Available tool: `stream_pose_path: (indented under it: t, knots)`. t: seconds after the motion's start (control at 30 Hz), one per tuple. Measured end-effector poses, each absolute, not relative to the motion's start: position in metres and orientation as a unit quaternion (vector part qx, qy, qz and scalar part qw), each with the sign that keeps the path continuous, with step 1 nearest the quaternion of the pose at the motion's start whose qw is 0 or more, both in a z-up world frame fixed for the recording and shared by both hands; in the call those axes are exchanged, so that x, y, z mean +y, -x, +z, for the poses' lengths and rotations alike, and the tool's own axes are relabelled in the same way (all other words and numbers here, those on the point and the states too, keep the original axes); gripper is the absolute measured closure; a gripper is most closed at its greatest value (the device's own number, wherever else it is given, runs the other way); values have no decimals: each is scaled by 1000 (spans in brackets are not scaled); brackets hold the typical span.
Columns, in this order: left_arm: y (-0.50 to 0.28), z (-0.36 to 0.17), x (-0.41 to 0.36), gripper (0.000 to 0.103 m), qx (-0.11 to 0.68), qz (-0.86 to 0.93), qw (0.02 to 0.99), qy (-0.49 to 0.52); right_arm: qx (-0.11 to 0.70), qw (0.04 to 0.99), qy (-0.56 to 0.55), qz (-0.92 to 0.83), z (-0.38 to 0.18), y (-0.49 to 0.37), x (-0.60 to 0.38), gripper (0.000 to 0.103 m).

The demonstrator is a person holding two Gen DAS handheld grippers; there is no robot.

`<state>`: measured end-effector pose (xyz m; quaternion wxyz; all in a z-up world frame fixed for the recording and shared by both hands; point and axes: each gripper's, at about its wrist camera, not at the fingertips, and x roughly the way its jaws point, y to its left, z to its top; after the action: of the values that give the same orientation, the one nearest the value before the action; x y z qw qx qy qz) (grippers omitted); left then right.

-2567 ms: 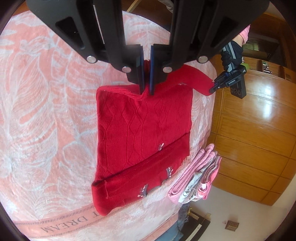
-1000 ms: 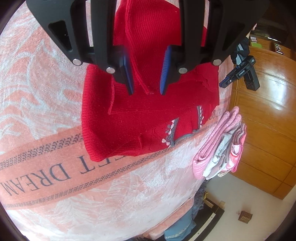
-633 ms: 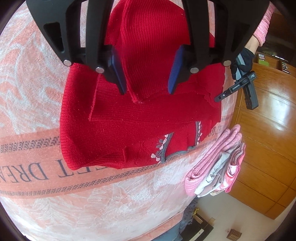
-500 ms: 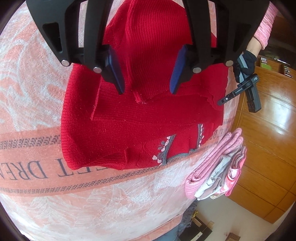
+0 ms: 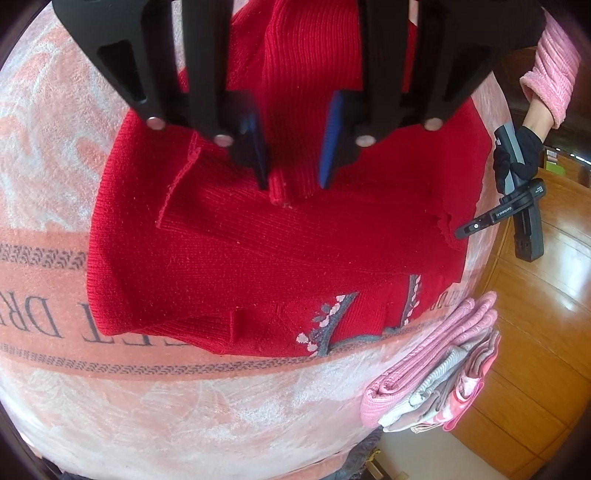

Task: Fold small clothes
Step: 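Lift the ribbed hem with both tools and fold it up toward the collar, then lay the folded hem down and open both tools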

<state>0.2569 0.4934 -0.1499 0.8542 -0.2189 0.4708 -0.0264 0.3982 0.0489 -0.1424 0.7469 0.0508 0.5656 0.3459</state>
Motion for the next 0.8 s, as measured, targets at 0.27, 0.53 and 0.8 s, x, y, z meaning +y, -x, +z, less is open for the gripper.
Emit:
stream_pose_path:
  t: [0.27, 0.53, 0.8]
  knots:
    - [-243, -123, 485, 99, 435, -52, 875, 205, 533, 747, -67, 392, -107, -381, 38, 99]
    - [-231, -80, 504, 100, 353, -42, 900, 252, 475, 783, -132, 380, -59, -390, 0, 100]
    - [-287, -52, 517, 100, 318, -4, 916, 245, 464, 814, -124, 325, -45, -450, 19, 100]
